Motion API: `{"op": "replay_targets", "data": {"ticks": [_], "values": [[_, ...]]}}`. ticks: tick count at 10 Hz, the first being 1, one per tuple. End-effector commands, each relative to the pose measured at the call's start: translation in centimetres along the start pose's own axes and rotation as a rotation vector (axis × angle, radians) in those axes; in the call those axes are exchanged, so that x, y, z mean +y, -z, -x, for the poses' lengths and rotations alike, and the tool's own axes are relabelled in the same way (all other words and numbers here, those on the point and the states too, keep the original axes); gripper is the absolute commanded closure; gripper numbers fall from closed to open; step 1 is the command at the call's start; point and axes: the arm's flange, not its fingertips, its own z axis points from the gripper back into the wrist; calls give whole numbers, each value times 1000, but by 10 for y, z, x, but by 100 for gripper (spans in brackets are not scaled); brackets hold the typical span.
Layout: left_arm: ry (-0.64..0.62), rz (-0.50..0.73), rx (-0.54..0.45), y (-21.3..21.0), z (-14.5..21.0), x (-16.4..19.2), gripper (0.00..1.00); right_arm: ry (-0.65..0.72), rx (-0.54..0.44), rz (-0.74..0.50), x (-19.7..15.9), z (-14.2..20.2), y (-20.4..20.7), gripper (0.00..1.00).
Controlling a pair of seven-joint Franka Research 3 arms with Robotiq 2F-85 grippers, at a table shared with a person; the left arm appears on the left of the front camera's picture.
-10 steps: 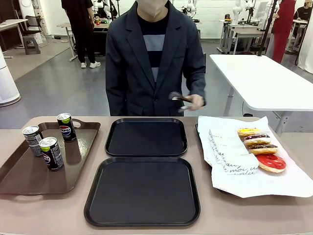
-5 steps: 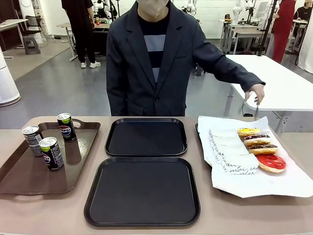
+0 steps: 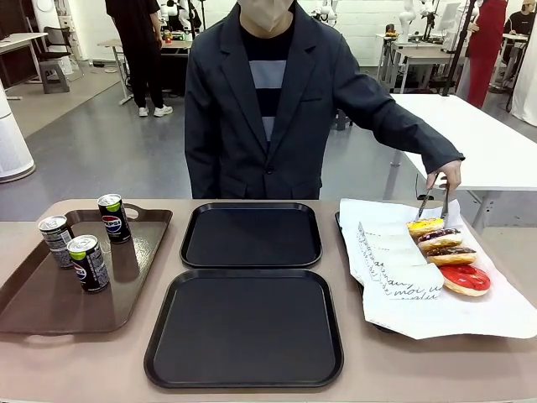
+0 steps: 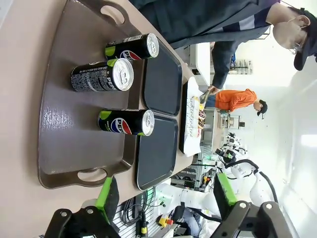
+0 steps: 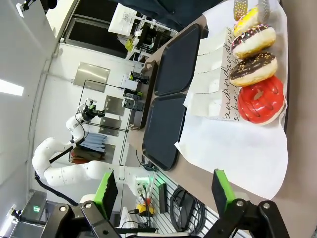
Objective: Set up donuts and drinks on trays.
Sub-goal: Pick up one Pepsi coke and place it on the Flat Tray.
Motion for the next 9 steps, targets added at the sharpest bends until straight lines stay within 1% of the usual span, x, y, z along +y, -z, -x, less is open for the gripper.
{"op": "replay_targets", "data": {"ticks": [1, 2, 3, 4, 5, 6, 7, 8, 9], "values": [[69, -49, -20, 1, 3, -33, 0, -19, -7, -19, -1, 0, 0, 0], [167, -153, 6, 8, 8, -69, 0, -19, -7, -19, -1, 0, 0, 0], [253, -298, 13, 20, 9, -102, 0, -19, -7, -19, -1, 0, 0, 0], [294, -430, 26, 37, 4, -134, 0, -19, -7, -19, -1, 0, 0, 0], [329, -560, 58, 56, 1, -158, 0, -19, -7, -19, -1, 0, 0, 0], [348, -696, 70, 79, 0, -177, 0, -19, -7, -19, -1, 0, 0, 0], [365, -800, 66, 107, 1, -193, 0, -19, -7, -19, -1, 0, 0, 0], [389, -902, 48, 136, 2, -202, 0, -19, -7, -19, -1, 0, 0, 0], [387, -995, 37, 171, 1, -203, 0, -19, -7, -19, -1, 0, 0, 0]]}}
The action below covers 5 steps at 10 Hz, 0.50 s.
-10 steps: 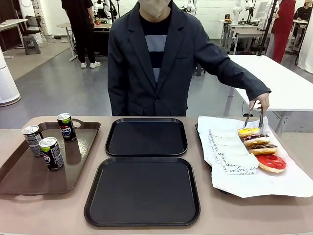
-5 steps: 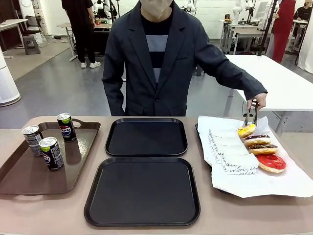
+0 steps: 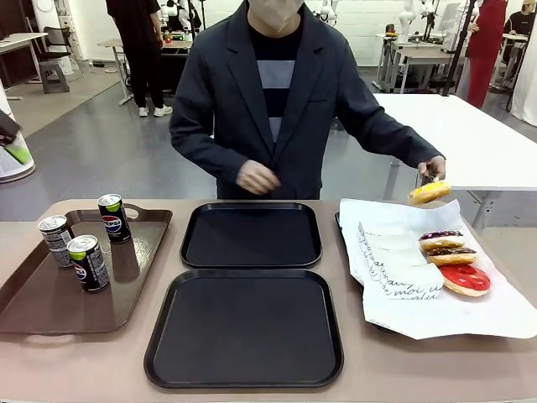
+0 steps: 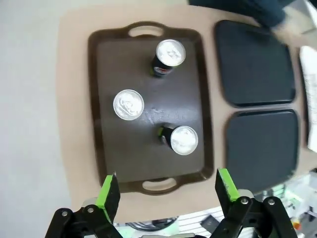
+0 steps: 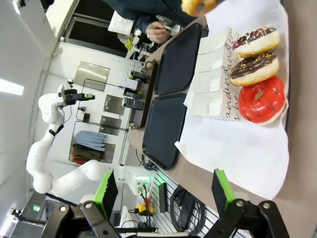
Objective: Set up donuts and drinks on trays.
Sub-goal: Pick up one Pepsi coke and place it on the Flat Tray.
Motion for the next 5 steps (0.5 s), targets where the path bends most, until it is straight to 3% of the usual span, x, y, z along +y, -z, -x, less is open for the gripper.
{"op": "replay_targets", "data": {"ticks": [1, 5], "values": [[-21, -142, 63, 42, -9, -26, 0, -19, -11, -18, -1, 0, -1, 0], [35, -207, 203, 124, 12, -61, 0, -19, -11, -18, -1, 0, -1, 0]]}}
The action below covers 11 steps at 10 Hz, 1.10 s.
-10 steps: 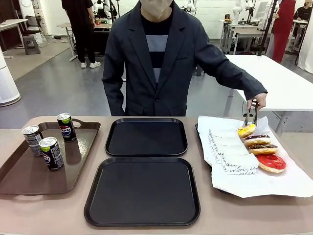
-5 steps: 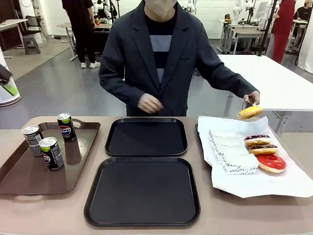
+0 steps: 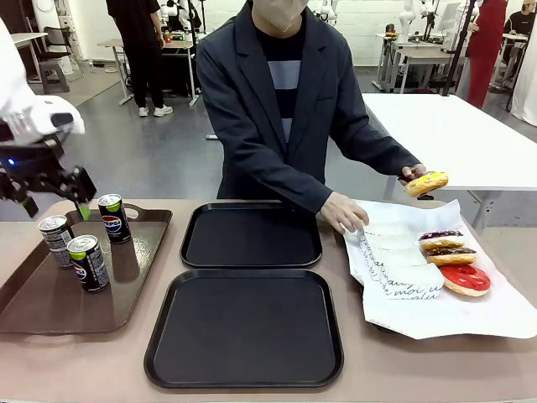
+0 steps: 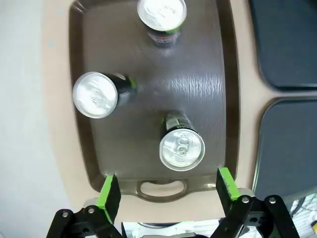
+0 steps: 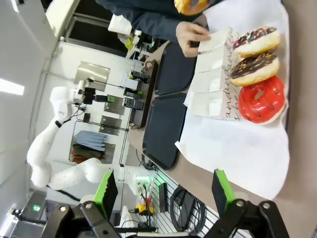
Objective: Set up donuts and drinks on trays.
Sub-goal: Pick up one Pepsi coke and place it on the Flat Tray.
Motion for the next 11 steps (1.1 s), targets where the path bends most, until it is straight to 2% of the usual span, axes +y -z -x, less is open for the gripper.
{"op": "replay_targets", "data": {"ticks": [1, 3, 4, 11], "values": [[0, 6, 42, 20, 4, -2, 0, -19, -12, -17, -1, 0, -1, 0], [24, 100, 65, 25, 6, -4, 0, -19, -12, -17, -1, 0, -1, 0], [18, 11, 66, 28, 6, -6, 0, -19, -12, -17, -1, 0, -1, 0], [25, 4, 72, 35, 3, -14, 0, -19, -12, -17, -1, 0, -1, 0]]}}
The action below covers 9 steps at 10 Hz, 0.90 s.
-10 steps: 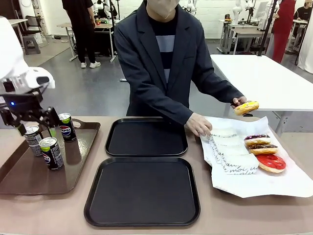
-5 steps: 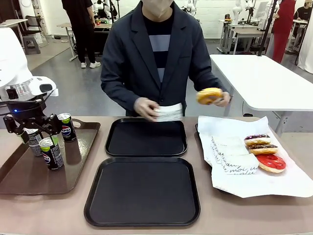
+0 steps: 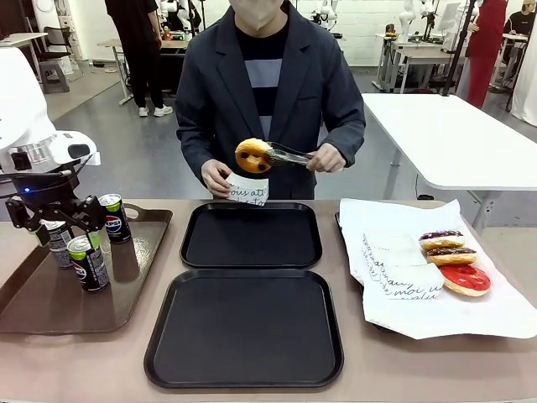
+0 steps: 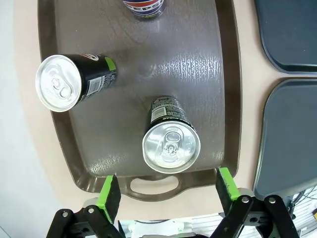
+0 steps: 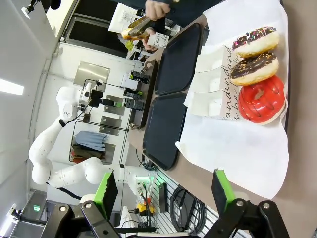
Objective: Set up donuts and drinks on trays.
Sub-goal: Pick up one Pepsi coke and place it on the Flat Tray.
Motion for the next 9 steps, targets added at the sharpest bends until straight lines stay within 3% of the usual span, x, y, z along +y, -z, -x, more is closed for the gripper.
{"op": "replay_targets", "data": {"ticks": [1, 9], "values": [[-13, -38, -10, 7, -9, -14, 0, -19, -10, -17, -1, -1, -1, 0], [-54, -31, 11, 48, -36, -10, 0, -19, -10, -17, -1, -1, -1, 0]]}}
